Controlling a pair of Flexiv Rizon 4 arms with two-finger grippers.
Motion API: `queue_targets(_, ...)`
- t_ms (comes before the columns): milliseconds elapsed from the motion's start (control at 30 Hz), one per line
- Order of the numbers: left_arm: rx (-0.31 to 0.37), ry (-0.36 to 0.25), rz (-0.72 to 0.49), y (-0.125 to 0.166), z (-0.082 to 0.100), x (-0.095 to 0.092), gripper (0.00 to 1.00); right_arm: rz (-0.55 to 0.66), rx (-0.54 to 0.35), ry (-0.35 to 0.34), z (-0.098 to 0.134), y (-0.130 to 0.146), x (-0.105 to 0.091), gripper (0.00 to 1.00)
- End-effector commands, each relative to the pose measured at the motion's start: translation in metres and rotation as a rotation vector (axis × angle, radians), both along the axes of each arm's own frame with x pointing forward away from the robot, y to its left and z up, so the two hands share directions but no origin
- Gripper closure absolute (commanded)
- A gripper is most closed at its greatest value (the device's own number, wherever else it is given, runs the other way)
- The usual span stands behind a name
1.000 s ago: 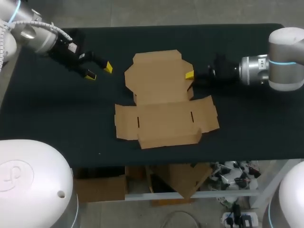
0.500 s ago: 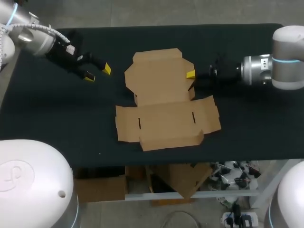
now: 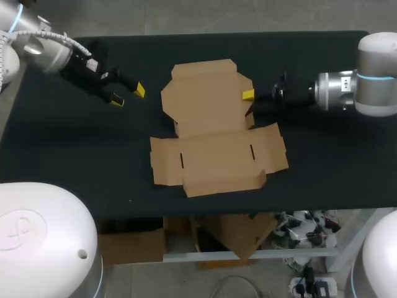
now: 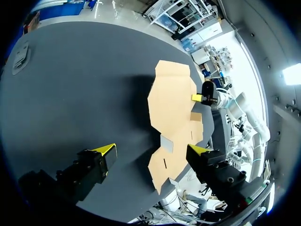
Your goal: Assemble the packaging by folding the flat box into shape, placing the metal phone stand inside, and closing the box properly
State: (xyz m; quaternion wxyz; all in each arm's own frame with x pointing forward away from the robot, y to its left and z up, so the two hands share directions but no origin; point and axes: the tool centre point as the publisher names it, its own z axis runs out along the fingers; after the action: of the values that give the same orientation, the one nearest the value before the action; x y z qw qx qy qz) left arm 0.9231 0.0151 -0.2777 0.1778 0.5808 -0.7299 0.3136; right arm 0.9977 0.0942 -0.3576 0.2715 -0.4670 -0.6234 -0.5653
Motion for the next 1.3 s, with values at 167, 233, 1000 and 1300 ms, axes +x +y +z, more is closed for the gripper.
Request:
queue_targets(167, 0.001, 0.0, 0.0, 0.0, 0.0, 0.0, 0.0, -0.001, 0.03, -0.061, 0.013, -0.001, -0.007, 1.0)
queue_targets(233, 0.001, 0.0, 0.0, 0.0, 0.0, 0.0, 0.0, -0.003, 0.032, -0.073, 0.016, -0.001, -0.008, 1.0)
queue_targets(1000, -0.132, -0.429, -0.033, -0.026, 0.015, 0.013, 0.0, -0.002, 0.086, -0.188, 0.043, 0.002, -0.004, 1.0)
queue_targets(1300, -0.156, -0.568, -0.057, -0.042, 0.014, 0.029, 0.0, 0.009, 0.105, -0.228, 0.05, 0.007, -0.001, 1.0)
